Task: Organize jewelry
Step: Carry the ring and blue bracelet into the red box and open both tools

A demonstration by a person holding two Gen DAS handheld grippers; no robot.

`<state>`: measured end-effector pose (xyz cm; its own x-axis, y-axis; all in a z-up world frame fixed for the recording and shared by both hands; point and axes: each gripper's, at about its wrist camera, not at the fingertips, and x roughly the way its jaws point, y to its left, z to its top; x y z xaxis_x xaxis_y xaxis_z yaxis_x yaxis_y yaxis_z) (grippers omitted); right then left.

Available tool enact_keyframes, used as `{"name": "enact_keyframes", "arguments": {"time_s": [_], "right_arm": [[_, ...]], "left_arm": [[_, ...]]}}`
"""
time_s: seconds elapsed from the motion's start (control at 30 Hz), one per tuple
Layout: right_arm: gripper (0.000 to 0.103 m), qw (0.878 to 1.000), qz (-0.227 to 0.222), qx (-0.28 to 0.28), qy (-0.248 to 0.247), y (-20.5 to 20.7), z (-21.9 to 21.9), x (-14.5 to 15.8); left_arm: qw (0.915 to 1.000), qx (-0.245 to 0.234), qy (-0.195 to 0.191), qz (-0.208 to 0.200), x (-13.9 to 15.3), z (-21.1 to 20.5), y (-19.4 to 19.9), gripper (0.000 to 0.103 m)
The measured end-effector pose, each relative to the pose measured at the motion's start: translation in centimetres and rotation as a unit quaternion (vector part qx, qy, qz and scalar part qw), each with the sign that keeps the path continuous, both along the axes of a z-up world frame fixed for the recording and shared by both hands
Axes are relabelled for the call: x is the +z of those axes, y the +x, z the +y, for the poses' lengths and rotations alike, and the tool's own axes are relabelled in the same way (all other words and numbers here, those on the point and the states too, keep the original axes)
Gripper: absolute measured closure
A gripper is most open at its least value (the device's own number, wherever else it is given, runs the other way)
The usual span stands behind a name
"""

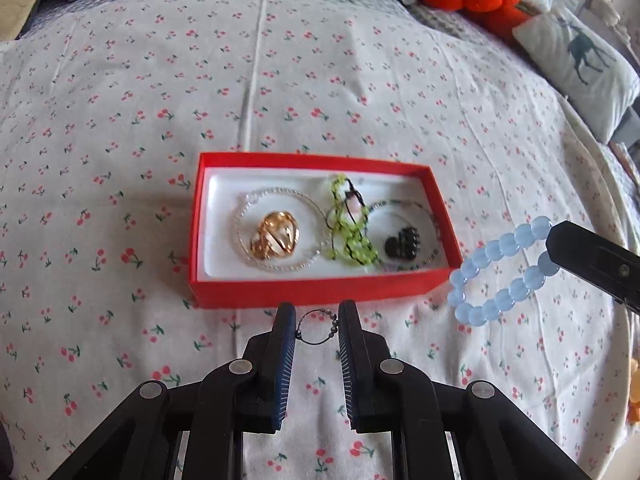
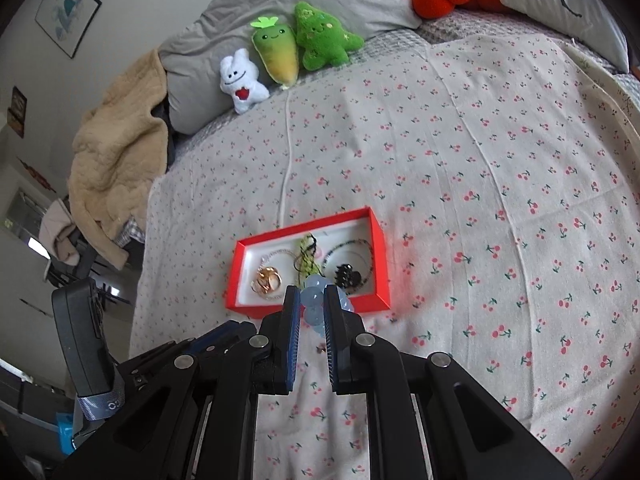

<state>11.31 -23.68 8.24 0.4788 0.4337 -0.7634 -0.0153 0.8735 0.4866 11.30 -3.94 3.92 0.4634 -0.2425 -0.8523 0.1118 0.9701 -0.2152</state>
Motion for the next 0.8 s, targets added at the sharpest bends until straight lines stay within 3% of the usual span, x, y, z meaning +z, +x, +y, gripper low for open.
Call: {"name": "enact_keyframes", "arguments": {"time_s": [0.23, 0.6, 0.8], "right_arm": [[0.09, 1.0, -0.007, -0.006, 0.023, 3.1, 2.2, -1.2], [0.09, 0.998, -0.003, 0.039, 0.039, 5.5, 6.0, -2.9], [0.09, 0.999, 0.015, 0.028, 0.034, 6.2, 5.7, -4.3]], "left_arm": [[0.999, 0.029, -0.032, -0.003, -1.0, 1.3, 2.9, 0.087], [0.9976, 0.064, -0.026, 0.01, -2.8, 2.6, 5.2, 0.087], [0.9968, 0.07, -0.036, 0.014, -3.2, 2.5, 5.5, 0.086]]}}
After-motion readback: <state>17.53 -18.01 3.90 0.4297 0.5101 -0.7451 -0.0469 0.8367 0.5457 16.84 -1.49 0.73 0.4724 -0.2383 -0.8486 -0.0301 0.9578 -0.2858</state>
